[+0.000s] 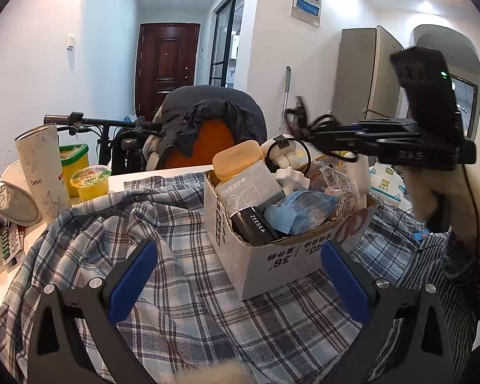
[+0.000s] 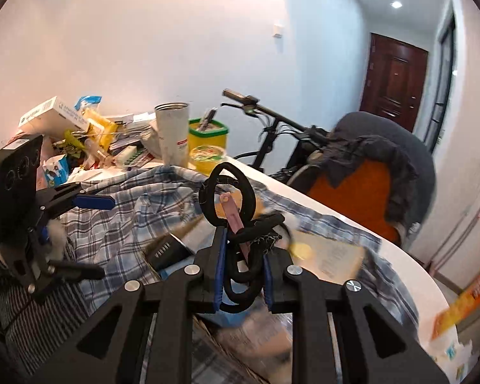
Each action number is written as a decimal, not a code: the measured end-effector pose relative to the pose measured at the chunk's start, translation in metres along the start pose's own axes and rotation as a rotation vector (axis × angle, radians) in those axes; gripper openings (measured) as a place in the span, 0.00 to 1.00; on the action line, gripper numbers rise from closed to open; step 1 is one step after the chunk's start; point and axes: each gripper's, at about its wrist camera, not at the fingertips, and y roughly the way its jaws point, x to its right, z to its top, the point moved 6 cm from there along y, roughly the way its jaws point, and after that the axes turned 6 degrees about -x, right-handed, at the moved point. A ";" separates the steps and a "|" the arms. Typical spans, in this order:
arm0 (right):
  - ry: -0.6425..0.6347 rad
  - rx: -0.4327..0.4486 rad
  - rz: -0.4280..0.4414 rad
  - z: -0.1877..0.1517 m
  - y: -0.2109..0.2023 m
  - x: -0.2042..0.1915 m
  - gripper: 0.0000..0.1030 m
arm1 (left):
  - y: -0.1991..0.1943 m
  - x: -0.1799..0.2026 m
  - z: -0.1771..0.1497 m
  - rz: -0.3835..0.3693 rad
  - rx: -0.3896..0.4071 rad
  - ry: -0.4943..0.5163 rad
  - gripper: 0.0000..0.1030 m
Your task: Organize objects
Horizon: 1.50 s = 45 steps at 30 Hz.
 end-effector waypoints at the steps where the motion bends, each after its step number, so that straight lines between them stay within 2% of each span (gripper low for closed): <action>1: -0.008 -0.004 -0.005 0.002 0.005 -0.002 0.18 | 0.000 0.000 0.000 -0.001 -0.001 -0.001 1.00; 3: -0.026 -0.020 -0.046 0.002 0.017 -0.004 0.18 | 0.000 0.000 0.000 -0.001 0.000 0.000 1.00; 5: -0.041 -0.032 -0.124 -0.003 0.019 -0.003 0.18 | 0.000 0.000 0.000 -0.001 0.001 0.002 1.00; 6: -0.042 -0.031 -0.124 -0.006 0.018 -0.005 0.20 | 0.000 0.000 0.000 -0.001 0.002 0.004 1.00; 8: -0.034 -0.028 -0.115 -0.008 0.016 -0.006 0.31 | 0.001 0.002 0.000 -0.001 0.002 0.009 1.00; 9: -0.033 -0.026 -0.121 -0.009 0.015 -0.006 0.48 | 0.001 0.002 0.000 0.000 0.003 0.012 1.00; 11: -0.026 -0.009 -0.146 -0.008 0.012 -0.003 0.69 | 0.000 0.003 0.000 0.001 0.006 0.017 1.00; 17: 0.008 0.051 -0.174 -0.002 -0.010 0.005 0.72 | -0.001 0.004 0.000 0.000 0.012 0.016 1.00; 19: 0.026 0.080 -0.180 -0.003 -0.026 0.004 0.86 | -0.003 0.004 0.002 0.003 0.023 0.012 1.00; 22: 0.058 0.137 -0.181 -0.010 -0.053 -0.005 1.00 | -0.007 0.003 0.003 0.012 0.038 0.011 1.00; 27: 0.037 0.210 -0.176 -0.030 -0.105 -0.035 1.00 | -0.020 0.008 0.008 0.053 0.070 0.029 1.00; 32: 0.000 0.219 -0.208 -0.046 -0.153 -0.070 1.00 | -0.064 0.024 0.014 0.058 0.137 0.010 1.00; 36: 0.091 0.245 -0.224 -0.069 -0.179 -0.087 1.00 | -0.102 0.043 0.002 0.074 0.166 -0.009 1.00; 42: 0.257 0.213 -0.126 -0.130 -0.168 -0.094 1.00 | -0.117 0.060 -0.036 0.095 0.133 -0.052 1.00; 45: 0.261 0.204 -0.137 -0.157 -0.154 -0.095 1.00 | -0.108 0.064 -0.055 0.116 0.108 -0.050 1.00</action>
